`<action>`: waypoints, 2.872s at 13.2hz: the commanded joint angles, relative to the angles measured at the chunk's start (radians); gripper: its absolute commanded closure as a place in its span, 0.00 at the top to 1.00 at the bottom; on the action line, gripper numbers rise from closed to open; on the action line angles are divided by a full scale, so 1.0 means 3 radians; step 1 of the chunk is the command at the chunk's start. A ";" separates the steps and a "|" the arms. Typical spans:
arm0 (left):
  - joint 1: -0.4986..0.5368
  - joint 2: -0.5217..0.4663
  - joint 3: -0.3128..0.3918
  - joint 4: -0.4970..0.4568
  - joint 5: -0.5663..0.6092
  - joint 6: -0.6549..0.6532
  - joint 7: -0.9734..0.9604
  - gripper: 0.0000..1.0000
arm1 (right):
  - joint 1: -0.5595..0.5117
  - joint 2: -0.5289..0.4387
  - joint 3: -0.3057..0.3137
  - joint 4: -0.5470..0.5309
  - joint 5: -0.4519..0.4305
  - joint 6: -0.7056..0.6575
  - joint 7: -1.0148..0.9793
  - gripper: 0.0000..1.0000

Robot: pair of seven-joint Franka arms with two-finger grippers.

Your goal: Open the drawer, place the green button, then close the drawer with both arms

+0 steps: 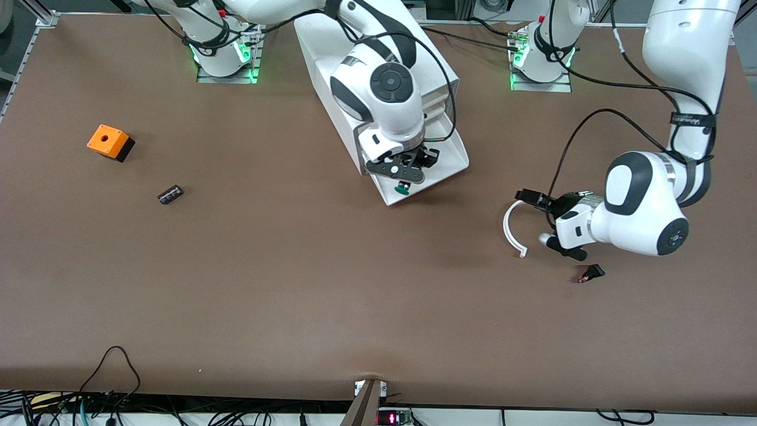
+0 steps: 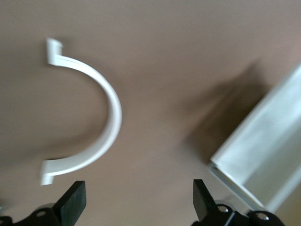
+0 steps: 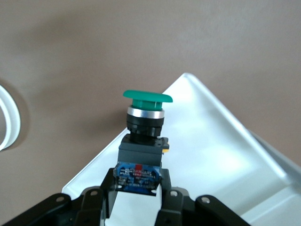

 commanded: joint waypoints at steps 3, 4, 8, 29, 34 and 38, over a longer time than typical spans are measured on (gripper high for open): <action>-0.0062 -0.0041 -0.0027 0.0327 0.0883 0.0189 -0.0025 1.00 | 0.0128 0.0096 -0.0036 0.0070 -0.0101 -0.0027 0.0544 0.00; -0.0067 -0.0031 -0.0022 0.0481 0.0939 0.0164 -0.0041 1.00 | 0.0154 0.0116 -0.0036 0.0059 -0.0106 -0.0027 0.0636 0.00; -0.0073 -0.0046 -0.0083 0.0610 0.1160 -0.0087 0.0336 1.00 | 0.0230 0.0198 -0.0036 0.0018 -0.0136 -0.0022 0.0862 0.00; -0.0966 0.0102 -0.0512 -0.0524 0.0981 0.1742 -0.4232 1.00 | -0.1087 -0.0563 -0.0133 0.0565 0.0241 -0.1364 -0.2122 1.00; -0.1315 0.0102 -0.0543 -0.0780 0.0981 0.1954 -0.4587 1.00 | -0.1661 -0.1155 -0.0250 0.0225 0.0421 -0.1750 -0.3604 1.00; -0.1264 0.0112 -0.0920 -0.0883 0.0894 0.1913 -0.4567 1.00 | -0.1702 -0.2004 -0.0782 -0.0757 0.0426 -0.1730 -0.4648 1.00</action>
